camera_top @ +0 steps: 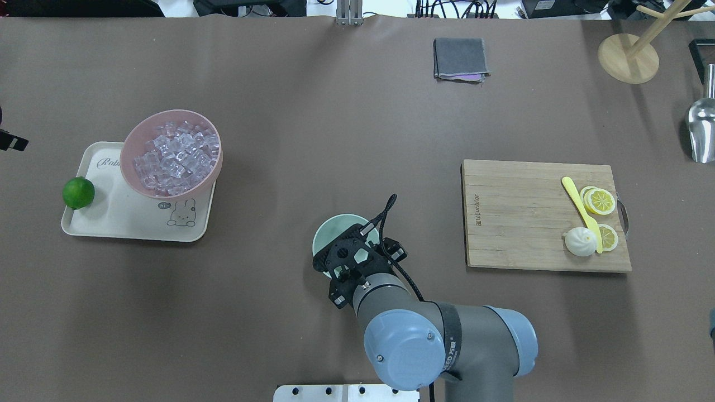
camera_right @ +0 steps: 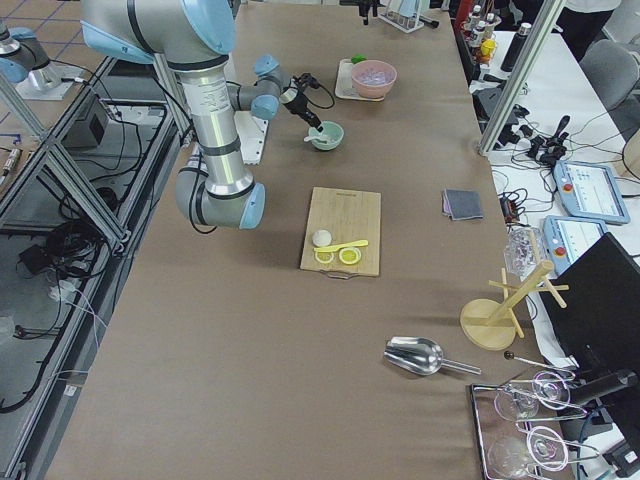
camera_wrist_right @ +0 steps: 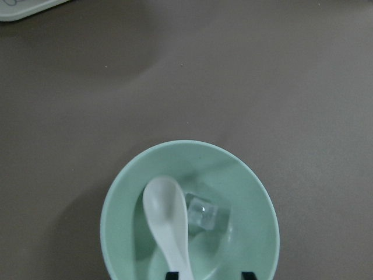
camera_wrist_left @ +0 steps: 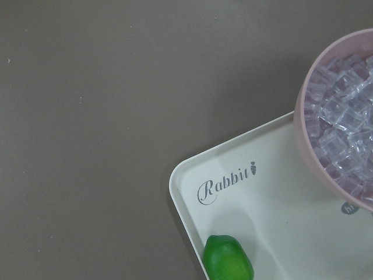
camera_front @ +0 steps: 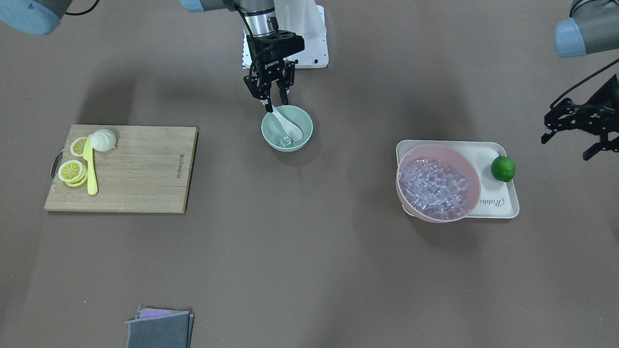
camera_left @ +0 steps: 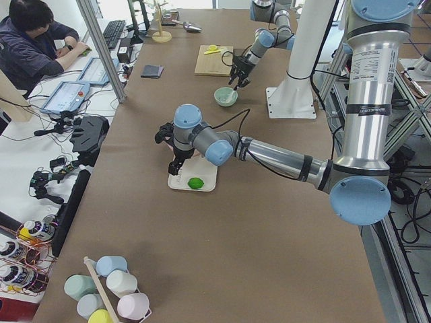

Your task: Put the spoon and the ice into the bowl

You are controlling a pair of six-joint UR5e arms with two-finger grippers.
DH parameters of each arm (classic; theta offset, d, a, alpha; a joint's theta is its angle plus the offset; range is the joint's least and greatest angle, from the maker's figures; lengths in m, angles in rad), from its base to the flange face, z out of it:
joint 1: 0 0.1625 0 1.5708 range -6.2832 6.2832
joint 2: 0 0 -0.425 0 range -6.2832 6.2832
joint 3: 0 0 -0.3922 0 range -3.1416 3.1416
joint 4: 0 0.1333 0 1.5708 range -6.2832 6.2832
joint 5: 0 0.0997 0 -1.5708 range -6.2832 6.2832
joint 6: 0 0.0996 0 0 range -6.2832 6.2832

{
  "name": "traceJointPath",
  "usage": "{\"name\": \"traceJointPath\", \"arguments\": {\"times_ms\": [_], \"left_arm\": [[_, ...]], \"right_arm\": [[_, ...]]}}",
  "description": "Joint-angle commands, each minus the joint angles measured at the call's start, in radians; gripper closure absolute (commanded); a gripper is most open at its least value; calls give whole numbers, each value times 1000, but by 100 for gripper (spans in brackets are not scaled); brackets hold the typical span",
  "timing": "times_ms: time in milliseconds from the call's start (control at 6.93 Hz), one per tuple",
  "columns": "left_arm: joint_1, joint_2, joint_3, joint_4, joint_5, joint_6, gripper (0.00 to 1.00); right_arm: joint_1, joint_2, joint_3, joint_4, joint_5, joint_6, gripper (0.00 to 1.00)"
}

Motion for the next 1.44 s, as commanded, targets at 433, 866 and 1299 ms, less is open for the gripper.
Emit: {"name": "traceJointPath", "arguments": {"times_ms": [433, 866, 1299], "left_arm": [[-111, 13, 24, 73, -70, -30, 3], [-255, 89, 82, 195, -128, -36, 2], [-314, 128, 122, 244, -76, 93, 2]], "right_arm": [[569, -52, -36, -12, 607, 112, 0], [878, -226, -88, -16, 862, -121, 0], [1151, -389, -159, -18, 1030, -587, 0]]}}
